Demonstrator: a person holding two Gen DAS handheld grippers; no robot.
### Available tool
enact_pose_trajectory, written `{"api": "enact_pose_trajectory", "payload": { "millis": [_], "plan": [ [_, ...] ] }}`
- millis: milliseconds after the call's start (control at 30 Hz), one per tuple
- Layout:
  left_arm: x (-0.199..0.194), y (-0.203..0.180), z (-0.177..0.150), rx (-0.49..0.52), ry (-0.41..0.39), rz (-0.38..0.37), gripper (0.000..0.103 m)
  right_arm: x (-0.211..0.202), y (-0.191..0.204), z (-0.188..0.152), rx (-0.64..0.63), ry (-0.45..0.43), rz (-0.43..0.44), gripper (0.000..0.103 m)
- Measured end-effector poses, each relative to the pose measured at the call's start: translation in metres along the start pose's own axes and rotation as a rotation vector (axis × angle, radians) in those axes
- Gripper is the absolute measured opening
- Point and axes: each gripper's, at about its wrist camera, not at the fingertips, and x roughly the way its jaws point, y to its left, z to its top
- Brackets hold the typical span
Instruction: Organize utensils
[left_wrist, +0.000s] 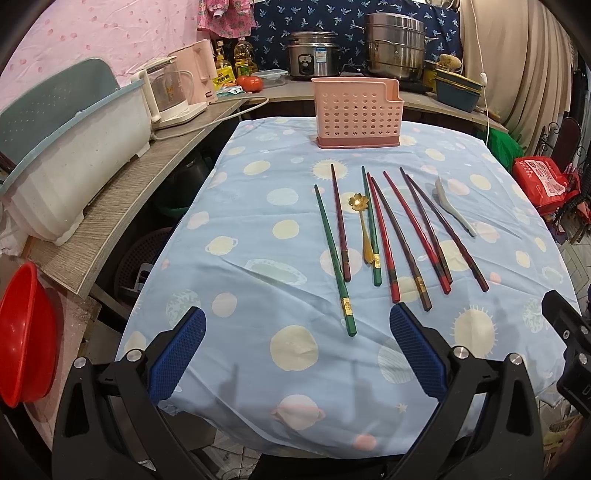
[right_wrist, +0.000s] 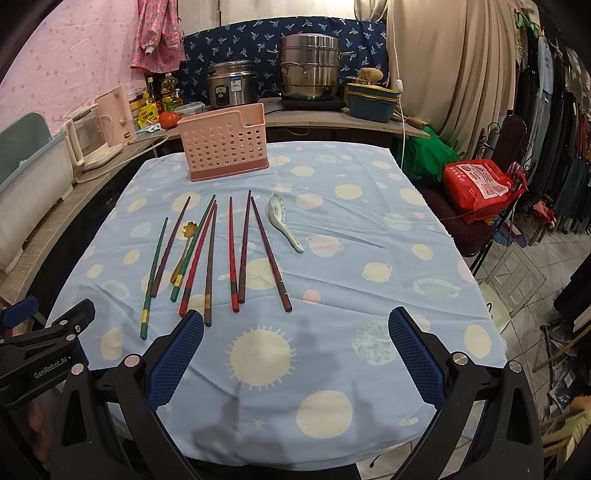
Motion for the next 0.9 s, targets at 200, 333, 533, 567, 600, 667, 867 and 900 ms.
{"api": "enact_pose_trajectory", "payload": {
  "millis": [200,333,533,567,600,667,867,900],
  "plan": [
    [0.0003,0.0040,0.0012,-0.003,0.000,0.001,0.095,-0.0026,-0.0006,0.0039,0.003,0.005,0.007,0.096],
    [0.0004,0.0058,0.0020,-0.006,0.003,0.000,0.095,-0.0016,-0.0008,0.0032,0.004,0.006,0.008,0.096],
    [0.0020,0.0068,0.0024,-0.007,0.003,0.002,0.096,0.0007,-0.0013,0.0029,0.006,0.010,0.010,0.096],
    [0.0015,0.0058,0.0020,-0.006,0.001,0.003,0.096,0.0008,-0.0014,0.0026,0.005,0.009,0.010,0.096],
    [0.0016,0.0063,0.0020,-0.006,0.002,0.002,0.096,0.0005,-0.0007,0.0030,0.004,0.009,0.008,0.096],
    [0.0016,0.0063,0.0019,-0.007,0.001,0.001,0.096,0.0006,-0.0013,0.0030,0.005,0.009,0.010,0.096],
    [0.0024,0.0065,0.0017,-0.005,0.002,0.003,0.096,0.0008,-0.0009,0.0028,0.005,0.010,0.010,0.096],
    [0.0021,0.0060,0.0016,-0.005,0.001,0.002,0.096,0.0010,-0.0011,0.0023,0.005,0.009,0.010,0.096]
  ]
}}
